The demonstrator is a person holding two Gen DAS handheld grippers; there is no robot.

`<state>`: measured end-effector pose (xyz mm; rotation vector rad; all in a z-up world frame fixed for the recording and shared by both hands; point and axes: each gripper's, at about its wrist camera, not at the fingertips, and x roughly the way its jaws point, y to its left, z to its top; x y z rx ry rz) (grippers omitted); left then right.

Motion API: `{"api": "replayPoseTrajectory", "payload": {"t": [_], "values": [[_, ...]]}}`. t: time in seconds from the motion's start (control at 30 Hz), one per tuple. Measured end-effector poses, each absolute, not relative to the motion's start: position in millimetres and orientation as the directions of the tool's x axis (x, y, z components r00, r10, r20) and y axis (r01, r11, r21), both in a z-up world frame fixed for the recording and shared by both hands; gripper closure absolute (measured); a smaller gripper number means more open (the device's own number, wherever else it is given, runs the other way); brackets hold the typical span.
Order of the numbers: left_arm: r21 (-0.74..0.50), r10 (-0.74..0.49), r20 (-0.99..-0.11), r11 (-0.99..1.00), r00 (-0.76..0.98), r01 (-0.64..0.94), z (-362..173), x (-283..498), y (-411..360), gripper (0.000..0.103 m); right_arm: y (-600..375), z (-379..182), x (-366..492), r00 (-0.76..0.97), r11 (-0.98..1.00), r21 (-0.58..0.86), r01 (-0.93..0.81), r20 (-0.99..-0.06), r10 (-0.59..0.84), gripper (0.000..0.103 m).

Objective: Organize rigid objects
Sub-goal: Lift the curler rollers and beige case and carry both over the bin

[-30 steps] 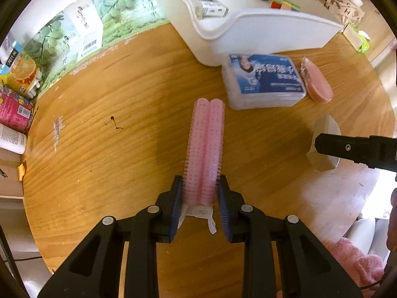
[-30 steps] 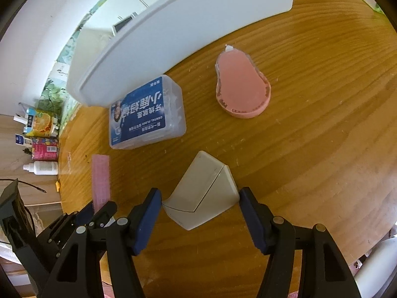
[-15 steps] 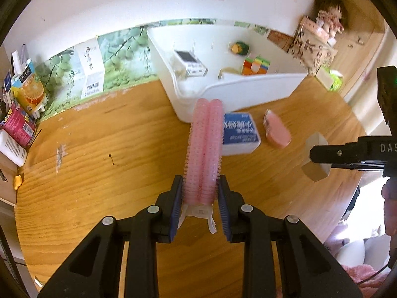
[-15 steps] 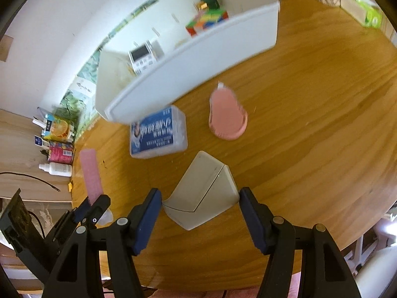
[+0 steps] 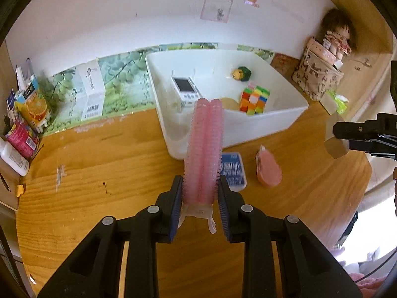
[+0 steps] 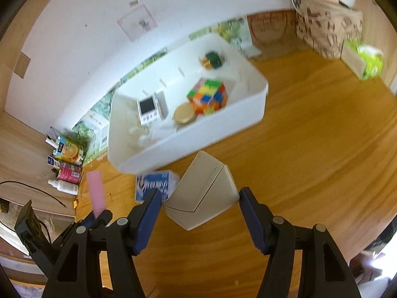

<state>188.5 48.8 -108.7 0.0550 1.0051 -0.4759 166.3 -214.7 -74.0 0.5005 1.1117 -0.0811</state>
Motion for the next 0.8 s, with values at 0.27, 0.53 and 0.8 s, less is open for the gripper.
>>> {"api": "replayPoseTrajectory", "payload": {"t": [0.27, 0.53, 0.8], "values": [[-0.168, -0.322, -0.813, 0.928, 0.486, 0.333, -92.7, 208.6, 31.3, 0.074, -244.4, -61.2, 192.2, 0.495, 0.904, 0.355, 0.238, -0.845, 0.201, 0.038], [-0.149, -0.274, -0.808, 0.951, 0.521, 0.269, -82.9, 225.5, 12.1, 0.074, -264.2, -59.3, 218.2, 0.529, 0.917, 0.366, 0.160, -0.816, 0.234, 0.038], [-0.132, -0.232, -0.801, 0.968, 0.553, 0.214, -76.4, 240.6, -4.9, 0.074, -276.9, -61.3, 235.0, 0.585, 0.923, 0.378, 0.075, -0.766, 0.266, 0.038]]}}
